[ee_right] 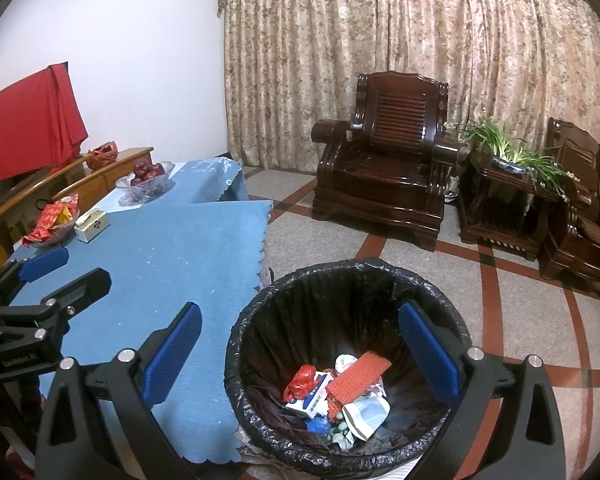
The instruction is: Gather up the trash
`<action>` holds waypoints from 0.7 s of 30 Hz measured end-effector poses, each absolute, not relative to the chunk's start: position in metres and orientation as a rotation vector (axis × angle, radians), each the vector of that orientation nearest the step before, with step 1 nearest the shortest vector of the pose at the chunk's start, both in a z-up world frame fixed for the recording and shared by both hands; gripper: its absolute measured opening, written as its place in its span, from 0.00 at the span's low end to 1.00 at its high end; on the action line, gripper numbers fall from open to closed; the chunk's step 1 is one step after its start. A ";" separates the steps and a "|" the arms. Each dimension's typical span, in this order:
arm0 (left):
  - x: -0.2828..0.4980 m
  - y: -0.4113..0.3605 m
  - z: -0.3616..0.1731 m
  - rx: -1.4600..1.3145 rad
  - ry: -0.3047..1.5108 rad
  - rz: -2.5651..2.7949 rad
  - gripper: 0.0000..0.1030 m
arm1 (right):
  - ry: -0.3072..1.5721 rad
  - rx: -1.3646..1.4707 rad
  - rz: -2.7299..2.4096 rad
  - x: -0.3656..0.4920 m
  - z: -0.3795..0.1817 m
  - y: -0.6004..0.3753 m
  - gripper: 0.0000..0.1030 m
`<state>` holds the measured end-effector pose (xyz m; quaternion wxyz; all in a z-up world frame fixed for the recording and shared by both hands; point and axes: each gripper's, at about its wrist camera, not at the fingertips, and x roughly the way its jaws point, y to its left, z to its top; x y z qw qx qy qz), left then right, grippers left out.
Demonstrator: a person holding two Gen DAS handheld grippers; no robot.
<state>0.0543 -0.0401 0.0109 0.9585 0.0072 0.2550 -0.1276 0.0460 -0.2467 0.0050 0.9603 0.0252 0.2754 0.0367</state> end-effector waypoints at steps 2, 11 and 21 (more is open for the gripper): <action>0.054 -0.040 0.011 0.014 0.516 -0.259 0.92 | 0.558 0.051 0.076 0.047 0.005 -0.247 0.94; 0.055 -0.040 0.011 0.014 0.517 -0.259 0.93 | 0.559 0.051 0.076 0.046 0.005 -0.246 0.94; 0.056 -0.037 0.011 0.015 0.517 -0.259 0.92 | 0.560 0.051 0.078 0.047 0.005 -0.246 0.94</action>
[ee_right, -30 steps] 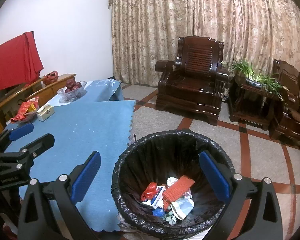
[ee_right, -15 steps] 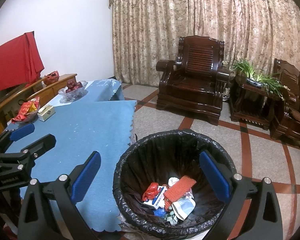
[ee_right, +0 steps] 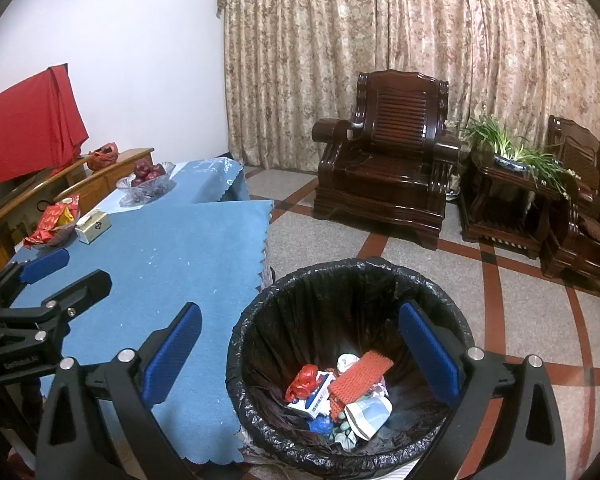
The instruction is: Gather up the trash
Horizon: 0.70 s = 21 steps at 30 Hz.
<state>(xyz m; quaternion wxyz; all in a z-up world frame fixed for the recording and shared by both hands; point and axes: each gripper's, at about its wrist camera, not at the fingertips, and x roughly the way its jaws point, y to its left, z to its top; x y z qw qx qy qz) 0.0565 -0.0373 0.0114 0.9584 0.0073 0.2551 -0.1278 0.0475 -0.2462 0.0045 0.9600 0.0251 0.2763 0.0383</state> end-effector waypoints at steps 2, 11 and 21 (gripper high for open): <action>0.057 -0.037 0.011 0.014 0.518 -0.259 0.92 | 0.560 0.050 0.077 0.047 0.005 -0.246 0.94; 0.056 -0.038 0.012 0.014 0.517 -0.259 0.93 | 0.559 0.051 0.077 0.047 0.005 -0.246 0.94; 0.057 -0.037 0.012 0.014 0.518 -0.259 0.93 | 0.559 0.051 0.077 0.047 0.005 -0.245 0.94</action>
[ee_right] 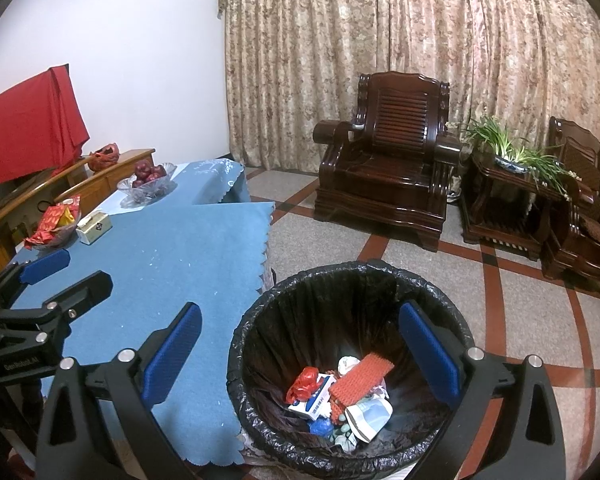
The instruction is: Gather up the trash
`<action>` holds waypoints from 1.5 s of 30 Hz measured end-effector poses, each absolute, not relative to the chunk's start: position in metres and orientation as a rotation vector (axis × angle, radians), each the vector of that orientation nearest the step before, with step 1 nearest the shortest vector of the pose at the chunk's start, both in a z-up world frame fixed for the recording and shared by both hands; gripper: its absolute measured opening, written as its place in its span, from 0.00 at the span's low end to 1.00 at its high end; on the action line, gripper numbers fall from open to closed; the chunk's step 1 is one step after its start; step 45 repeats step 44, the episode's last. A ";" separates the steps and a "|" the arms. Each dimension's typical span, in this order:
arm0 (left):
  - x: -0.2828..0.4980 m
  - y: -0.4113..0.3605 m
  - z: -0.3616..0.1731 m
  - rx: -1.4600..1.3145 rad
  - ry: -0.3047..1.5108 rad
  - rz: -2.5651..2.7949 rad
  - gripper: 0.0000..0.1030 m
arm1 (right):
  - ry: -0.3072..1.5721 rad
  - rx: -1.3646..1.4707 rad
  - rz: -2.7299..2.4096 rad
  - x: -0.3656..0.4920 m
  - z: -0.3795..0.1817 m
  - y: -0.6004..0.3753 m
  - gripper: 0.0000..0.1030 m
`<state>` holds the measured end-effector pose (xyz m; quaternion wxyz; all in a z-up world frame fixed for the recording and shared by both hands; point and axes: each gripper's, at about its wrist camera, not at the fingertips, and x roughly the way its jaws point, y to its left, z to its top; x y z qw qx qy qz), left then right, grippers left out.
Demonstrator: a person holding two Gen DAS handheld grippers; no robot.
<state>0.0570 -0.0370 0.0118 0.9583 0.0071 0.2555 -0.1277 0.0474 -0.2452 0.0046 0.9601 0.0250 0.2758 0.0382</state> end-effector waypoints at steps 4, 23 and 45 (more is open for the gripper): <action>0.057 -0.038 0.012 0.014 0.519 -0.259 0.93 | 0.559 0.051 0.077 0.047 0.004 -0.245 0.94; 0.058 -0.034 0.011 0.015 0.523 -0.259 0.92 | 0.562 0.051 0.078 0.049 0.005 -0.246 0.94; 0.058 -0.025 0.002 0.017 0.533 -0.254 0.93 | 0.566 0.055 0.079 0.049 0.002 -0.246 0.94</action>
